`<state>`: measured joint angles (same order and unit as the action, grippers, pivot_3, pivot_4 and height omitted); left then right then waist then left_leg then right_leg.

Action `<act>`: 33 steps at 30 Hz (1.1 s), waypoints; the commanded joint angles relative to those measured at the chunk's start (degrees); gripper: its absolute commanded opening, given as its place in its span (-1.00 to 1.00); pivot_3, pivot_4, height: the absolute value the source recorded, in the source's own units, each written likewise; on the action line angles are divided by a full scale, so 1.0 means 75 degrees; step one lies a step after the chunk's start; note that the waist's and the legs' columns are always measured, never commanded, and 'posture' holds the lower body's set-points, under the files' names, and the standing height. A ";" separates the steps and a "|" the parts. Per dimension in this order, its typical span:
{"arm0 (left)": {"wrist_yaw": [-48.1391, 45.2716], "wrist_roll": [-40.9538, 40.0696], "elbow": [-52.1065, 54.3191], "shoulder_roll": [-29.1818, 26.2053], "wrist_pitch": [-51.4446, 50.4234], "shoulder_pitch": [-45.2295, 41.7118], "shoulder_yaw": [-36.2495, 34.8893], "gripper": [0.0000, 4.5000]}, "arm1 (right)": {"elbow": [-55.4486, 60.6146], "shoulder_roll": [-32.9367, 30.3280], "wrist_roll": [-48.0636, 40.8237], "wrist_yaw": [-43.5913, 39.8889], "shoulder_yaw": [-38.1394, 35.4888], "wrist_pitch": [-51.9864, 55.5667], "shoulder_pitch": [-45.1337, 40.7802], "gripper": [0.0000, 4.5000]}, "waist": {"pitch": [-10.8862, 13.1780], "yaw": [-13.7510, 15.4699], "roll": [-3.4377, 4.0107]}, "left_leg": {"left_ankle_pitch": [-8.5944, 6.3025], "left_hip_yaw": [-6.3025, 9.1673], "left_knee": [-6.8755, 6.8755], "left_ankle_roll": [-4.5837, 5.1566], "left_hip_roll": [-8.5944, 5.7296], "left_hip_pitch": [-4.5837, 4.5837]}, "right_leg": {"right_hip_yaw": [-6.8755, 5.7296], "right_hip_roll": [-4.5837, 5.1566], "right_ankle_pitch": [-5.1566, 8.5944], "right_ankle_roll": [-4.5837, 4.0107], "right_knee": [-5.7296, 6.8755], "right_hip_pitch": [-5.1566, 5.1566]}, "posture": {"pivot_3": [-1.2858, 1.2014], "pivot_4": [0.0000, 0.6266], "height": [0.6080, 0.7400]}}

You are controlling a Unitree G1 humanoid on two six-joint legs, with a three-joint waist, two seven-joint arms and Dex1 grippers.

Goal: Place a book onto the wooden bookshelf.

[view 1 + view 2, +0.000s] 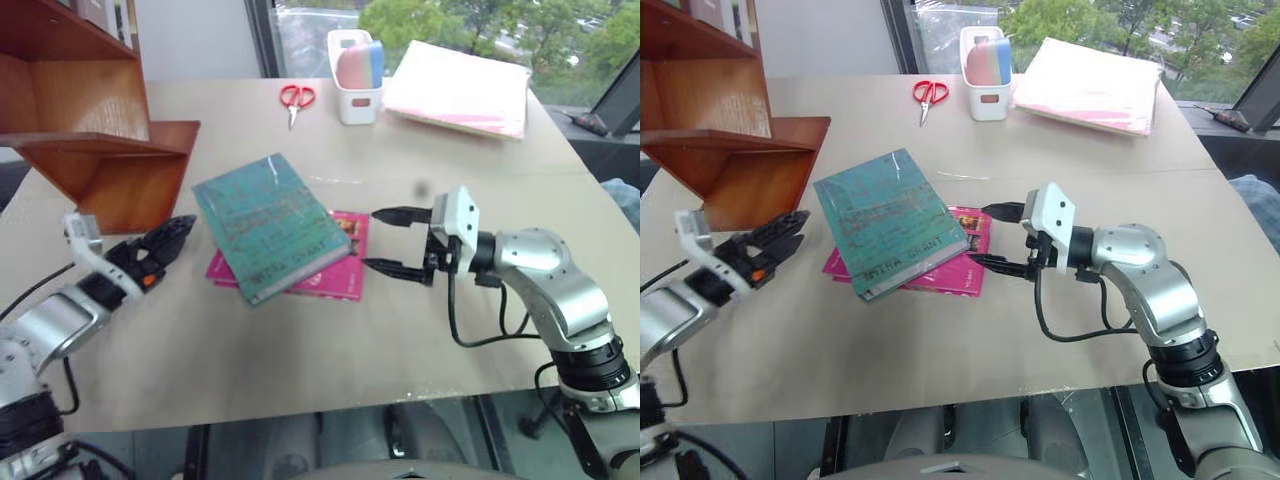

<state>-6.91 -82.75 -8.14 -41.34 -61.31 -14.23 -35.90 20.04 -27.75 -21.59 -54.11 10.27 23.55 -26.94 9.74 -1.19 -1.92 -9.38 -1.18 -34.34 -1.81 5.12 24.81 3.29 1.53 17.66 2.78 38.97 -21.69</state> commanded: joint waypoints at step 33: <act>-0.2316 0.1291 -0.1098 0.0185 -0.2138 -0.0966 -0.0023 -0.61 | 0.0470 -0.0062 0.0056 0.0438 -0.0010 -0.0040 0.0076 0.63 | -0.0001 0.0043 -0.0004 | 0.0002 0.0006 -0.0003 -0.0003 0.0003 0.0006 | -0.0003 -0.0005 0.0000 0.0002 0.0000 0.0001 | 0.03 -0.52 1.00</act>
<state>-25.35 -72.82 -19.53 -39.88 -76.84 -22.45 -34.73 22.18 -28.14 -20.72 -50.73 10.62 24.29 -26.27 9.73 -0.87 -1.95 -9.36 -1.14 -34.36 -1.84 5.14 24.86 3.27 1.49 17.66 2.80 38.97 -21.68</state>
